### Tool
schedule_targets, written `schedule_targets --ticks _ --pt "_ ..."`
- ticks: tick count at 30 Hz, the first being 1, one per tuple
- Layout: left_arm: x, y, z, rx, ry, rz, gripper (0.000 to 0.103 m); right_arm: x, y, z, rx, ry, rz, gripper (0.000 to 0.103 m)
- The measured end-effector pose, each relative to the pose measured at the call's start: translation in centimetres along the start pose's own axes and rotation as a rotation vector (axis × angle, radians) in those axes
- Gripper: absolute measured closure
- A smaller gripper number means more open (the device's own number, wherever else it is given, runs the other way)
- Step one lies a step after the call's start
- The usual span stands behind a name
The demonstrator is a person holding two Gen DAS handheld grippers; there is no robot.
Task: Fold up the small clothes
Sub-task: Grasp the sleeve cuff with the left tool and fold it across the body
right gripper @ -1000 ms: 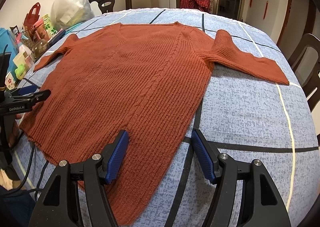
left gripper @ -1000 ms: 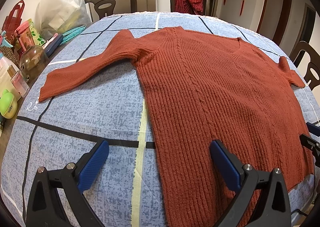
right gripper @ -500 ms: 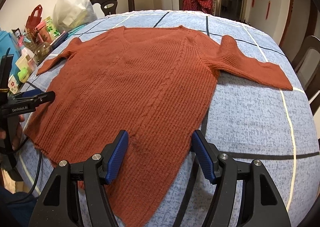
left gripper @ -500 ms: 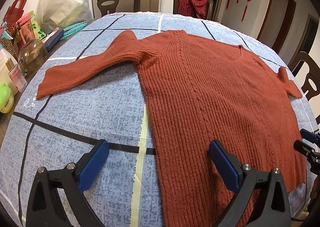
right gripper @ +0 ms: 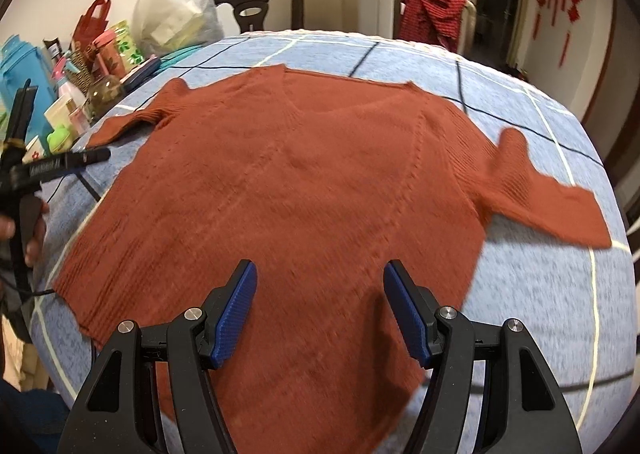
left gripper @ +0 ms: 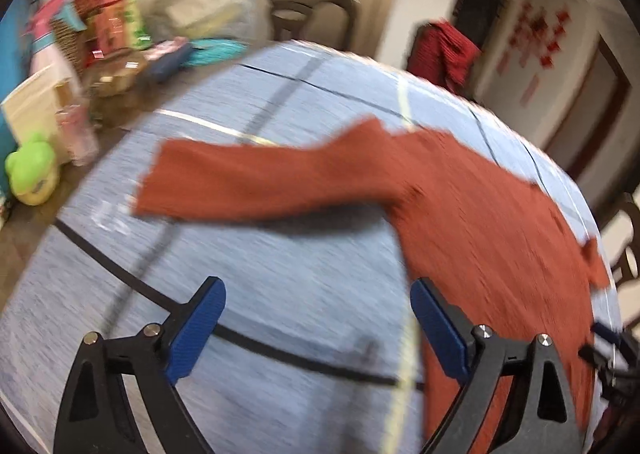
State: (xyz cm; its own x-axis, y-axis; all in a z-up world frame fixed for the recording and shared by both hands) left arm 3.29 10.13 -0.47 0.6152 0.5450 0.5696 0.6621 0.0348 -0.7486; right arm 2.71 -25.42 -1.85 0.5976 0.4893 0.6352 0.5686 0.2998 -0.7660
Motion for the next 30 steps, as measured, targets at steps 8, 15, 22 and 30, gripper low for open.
schedule_targets --ticks 8,15,22,30 --pt "3.7 1.9 5.6 0.036 -0.195 -0.014 0.022 1.0 0.9 0.4 0.03 -0.02 0.0 0.037" --pt "4.9 2.7 6.2 0.045 -0.208 -0.047 0.039 1.2 1.5 0.0 0.026 -0.016 0.015 0.037" --pt "6.2 3.7 6.2 0.079 -0.157 -0.047 0.085 1.1 1.8 -0.2 0.036 -0.012 0.023 0.037" --pt "8.4 1.5 1.5 -0.122 -0.098 -0.06 0.091 0.8 1.6 -0.7 0.039 0.014 0.017 0.037"
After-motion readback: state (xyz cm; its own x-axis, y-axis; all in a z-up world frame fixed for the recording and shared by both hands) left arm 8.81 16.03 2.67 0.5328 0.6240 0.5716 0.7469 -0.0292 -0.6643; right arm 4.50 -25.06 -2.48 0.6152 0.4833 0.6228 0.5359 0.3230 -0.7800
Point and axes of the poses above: each gripper's, at about its wrist camera, not at the fingertips, and y roughly the way its jaws point, z to its left, x to its top, the point moved 3 cm from there along y, roughly the way its jaws point, and after that the axes turned 13 degrees about -y, right-handed, at the moved point
